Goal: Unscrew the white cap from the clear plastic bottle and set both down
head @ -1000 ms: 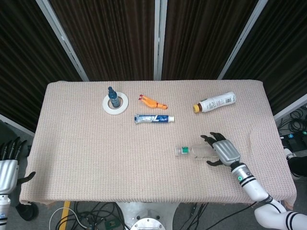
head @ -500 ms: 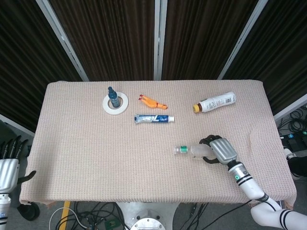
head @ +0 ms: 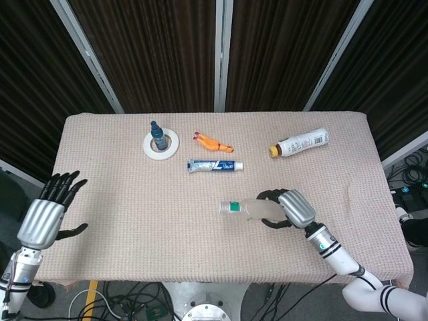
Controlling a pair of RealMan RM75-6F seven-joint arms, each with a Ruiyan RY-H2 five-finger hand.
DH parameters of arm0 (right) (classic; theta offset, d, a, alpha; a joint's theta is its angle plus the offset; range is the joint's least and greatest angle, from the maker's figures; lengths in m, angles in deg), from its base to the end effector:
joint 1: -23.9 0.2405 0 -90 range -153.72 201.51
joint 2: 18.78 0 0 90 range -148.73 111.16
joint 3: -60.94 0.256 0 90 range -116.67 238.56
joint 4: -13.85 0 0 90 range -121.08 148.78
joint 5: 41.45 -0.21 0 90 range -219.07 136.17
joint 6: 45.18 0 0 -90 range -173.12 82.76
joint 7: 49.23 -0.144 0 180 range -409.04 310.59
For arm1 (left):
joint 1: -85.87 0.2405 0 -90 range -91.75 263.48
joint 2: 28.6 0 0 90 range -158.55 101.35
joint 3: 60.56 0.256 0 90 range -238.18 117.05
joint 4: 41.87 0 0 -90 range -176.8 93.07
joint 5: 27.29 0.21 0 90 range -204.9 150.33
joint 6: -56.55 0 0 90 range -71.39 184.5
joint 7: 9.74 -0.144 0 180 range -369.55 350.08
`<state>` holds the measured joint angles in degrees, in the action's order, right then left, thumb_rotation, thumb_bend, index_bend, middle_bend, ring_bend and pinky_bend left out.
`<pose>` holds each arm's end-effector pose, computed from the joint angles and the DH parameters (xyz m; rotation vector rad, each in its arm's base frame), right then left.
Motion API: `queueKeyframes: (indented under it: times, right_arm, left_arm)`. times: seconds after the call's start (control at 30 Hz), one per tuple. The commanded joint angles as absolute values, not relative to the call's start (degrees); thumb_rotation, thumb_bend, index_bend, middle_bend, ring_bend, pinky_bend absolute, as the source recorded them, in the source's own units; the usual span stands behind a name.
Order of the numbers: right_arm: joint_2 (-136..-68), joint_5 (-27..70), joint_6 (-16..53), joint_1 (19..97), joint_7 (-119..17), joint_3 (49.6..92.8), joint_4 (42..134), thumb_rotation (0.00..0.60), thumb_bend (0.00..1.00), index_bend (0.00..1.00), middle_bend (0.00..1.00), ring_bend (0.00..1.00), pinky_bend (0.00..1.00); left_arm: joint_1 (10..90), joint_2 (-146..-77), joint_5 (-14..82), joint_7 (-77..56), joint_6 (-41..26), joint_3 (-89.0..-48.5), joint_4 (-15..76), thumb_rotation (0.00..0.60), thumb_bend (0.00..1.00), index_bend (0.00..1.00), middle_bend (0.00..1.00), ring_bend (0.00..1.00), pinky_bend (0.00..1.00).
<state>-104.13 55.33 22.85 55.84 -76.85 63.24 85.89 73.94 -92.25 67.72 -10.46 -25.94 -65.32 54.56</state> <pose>-0.2144 -0.3019 0.0171 1.8775 -1.1677 1.3464 -0.2506 0.2170 0.1460 -1.5907 -0.7897 -1.1102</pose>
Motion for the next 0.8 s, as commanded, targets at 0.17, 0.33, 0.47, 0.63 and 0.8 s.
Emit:
queueKeyframes:
  times: [0.17,0.33,0.47,0.63,0.8]
  right_arm:
    - [-110.1,57.5,24.7,60.9,-86.6,64.9,83.7,0.600,0.38,0.71,0.56,0.44,0.52]
    - [-113.4,57.1,24.0,63.5,-91.1,65.7,82.6,0.600,0.40,0.71,0.57,0.44,0.52]
    - [-115.6,56.6,23.5,65.4,-92.6,66.6,81.3,0.600,0.40,0.71,0.57,0.44,0.53]
    - [-117.7,55.9,22.5,67.9,-93.7,67.6,80.2,0.600,0.41,0.71,0.57,0.44,0.53]
    - [-118.9,55.2,22.7,69.0,-94.6,68.1,79.4,0.600,0.41,0.71,0.58,0.45,0.54]
  left_arm:
    - [66.5,-95.0,71.2,-3.2,-21.6,-67.5,54.5,0.600,0.00,0.12,0.00,0.00,0.00]
    - [63.0,-98.0,71.8,1.4,-20.4,-68.4,53.6,0.600,0.00,0.12,0.00,0.00,0.00]
    - [60.9,-99.9,72.3,2.5,-19.9,-68.8,52.9,0.600,0.00,0.12,0.00,0.00,0.00]
    - [59.1,-101.8,72.9,3.1,-20.2,-68.9,53.2,0.600,0.00,0.12,0.00,0.00,0.00]
    - [57.9,-102.9,72.8,2.9,-20.3,-69.0,53.7,0.600,0.00,0.12,0.00,0.00,0.00]
